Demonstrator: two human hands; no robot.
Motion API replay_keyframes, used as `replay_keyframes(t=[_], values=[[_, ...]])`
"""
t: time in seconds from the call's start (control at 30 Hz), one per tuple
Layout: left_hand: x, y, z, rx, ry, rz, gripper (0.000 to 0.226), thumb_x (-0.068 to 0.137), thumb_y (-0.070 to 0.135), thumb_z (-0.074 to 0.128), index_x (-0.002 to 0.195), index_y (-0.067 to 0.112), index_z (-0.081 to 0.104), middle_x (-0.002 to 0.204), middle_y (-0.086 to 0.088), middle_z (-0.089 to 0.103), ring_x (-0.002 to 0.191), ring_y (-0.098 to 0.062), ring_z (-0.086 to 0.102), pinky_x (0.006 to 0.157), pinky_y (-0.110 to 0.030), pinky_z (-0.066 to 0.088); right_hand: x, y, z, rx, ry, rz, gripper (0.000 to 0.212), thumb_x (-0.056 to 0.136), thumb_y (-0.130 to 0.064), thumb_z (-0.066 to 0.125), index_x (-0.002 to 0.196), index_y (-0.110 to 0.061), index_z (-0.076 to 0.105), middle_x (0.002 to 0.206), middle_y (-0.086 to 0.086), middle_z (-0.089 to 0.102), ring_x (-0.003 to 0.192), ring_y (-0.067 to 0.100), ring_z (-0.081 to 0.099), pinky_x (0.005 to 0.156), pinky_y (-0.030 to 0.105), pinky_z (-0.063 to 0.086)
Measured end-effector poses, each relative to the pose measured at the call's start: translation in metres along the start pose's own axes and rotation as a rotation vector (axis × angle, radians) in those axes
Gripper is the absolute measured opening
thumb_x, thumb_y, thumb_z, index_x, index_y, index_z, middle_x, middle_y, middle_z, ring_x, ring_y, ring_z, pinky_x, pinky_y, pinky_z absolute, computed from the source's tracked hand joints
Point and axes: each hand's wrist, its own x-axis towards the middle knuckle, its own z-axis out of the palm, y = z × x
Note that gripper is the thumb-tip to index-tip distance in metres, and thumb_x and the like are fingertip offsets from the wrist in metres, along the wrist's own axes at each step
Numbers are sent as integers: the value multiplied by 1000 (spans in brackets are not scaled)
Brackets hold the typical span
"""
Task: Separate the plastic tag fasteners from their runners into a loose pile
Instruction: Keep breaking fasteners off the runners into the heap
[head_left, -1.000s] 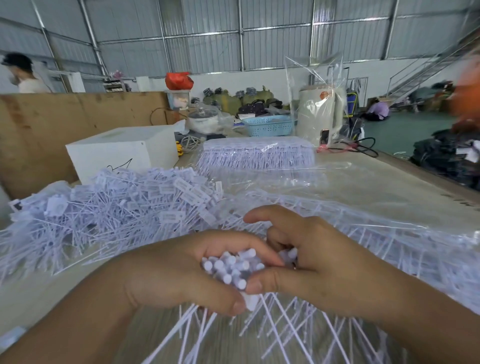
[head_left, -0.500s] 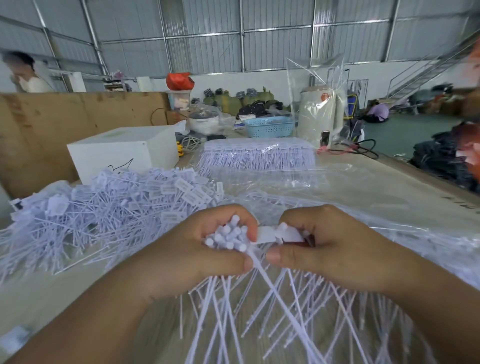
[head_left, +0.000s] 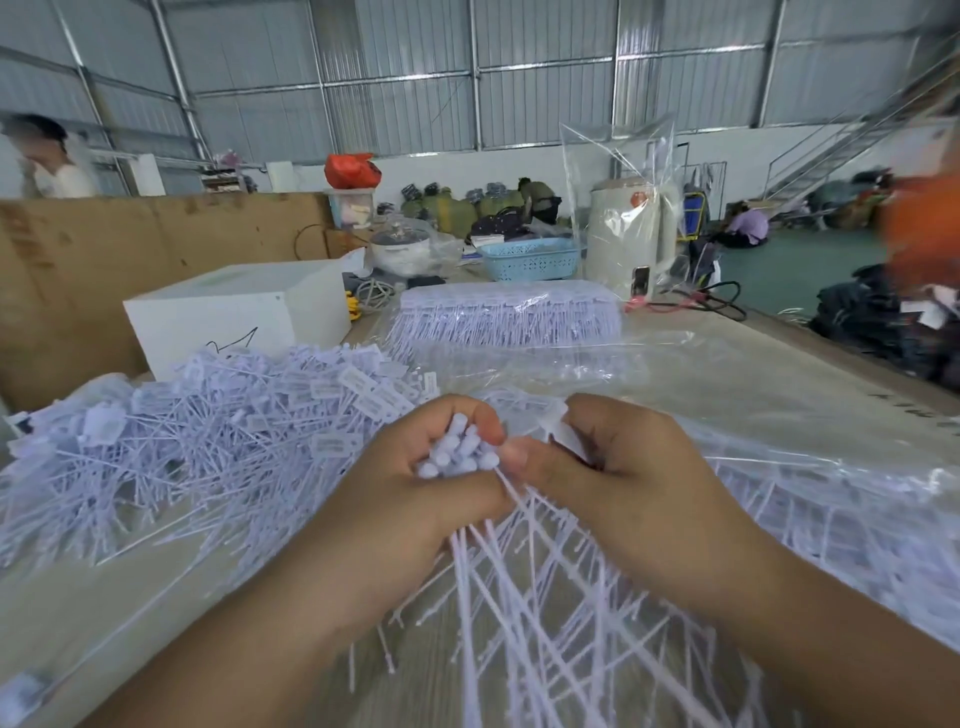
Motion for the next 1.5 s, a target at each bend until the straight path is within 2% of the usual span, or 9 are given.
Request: replay_keyframes(t=[0.2,0.4,0.5,0.67,0.93,1.1,1.23,1.37,1.5], values=[[-5,6,-18,-293,-249,13,26,56,12,72,80,23,71,73,-1,63,62,-12,57,54,-23,50,1,3,-9,290,-313,-13,38,85,-49,60,62,-20,53,58,-8,39,56,8,40,57,25,34],[-7,15,-31,-81,-423,42,27,55,15,70,79,28,72,73,10,65,65,-3,58,57,-11,44,-1,8,-5,181,-402,-14,37,82,-40,68,71,-8,52,63,7,36,57,21,34,58,31,29],[-5,15,-26,-5,-287,44,21,53,18,73,71,26,67,65,8,57,60,-4,51,53,-11,40,-1,7,-1,83,-264,-50,39,83,-41,71,63,-17,48,53,-12,37,47,3,34,49,18,27],[1,2,-2,152,94,118,14,64,17,67,68,26,57,60,7,46,58,-12,41,50,-18,29,0,8,4,-47,-34,-14,32,83,-45,68,62,-32,49,44,-11,40,38,6,33,41,18,26],[-2,0,19,76,295,197,23,74,8,73,68,23,56,55,4,44,52,-8,39,45,-13,31,-6,6,19,-181,160,-68,41,87,-43,66,57,-26,43,49,-11,48,41,9,39,42,24,31],[-7,4,22,43,347,205,26,74,9,77,69,22,55,56,9,45,48,-3,41,45,-8,34,1,0,11,128,319,-11,45,88,-48,59,57,-21,41,43,-10,35,38,5,30,39,15,25],[-8,5,12,0,130,199,17,62,29,76,74,28,63,63,13,53,59,-3,50,54,-11,40,1,3,-1,246,-41,-74,33,83,-46,70,64,-23,54,49,-8,36,45,3,32,43,20,28],[-8,5,5,-28,90,202,22,62,39,76,79,30,66,66,14,59,62,-5,57,56,-14,44,1,4,-4,220,-199,-114,26,82,-46,64,86,-21,60,67,25,48,54,32,42,50,47,36],[-3,6,-6,41,190,174,24,61,43,82,76,31,67,67,15,62,60,0,57,53,-10,43,3,2,-13,325,-165,-114,17,82,-36,68,89,-22,61,62,9,36,54,19,32,49,30,28]])
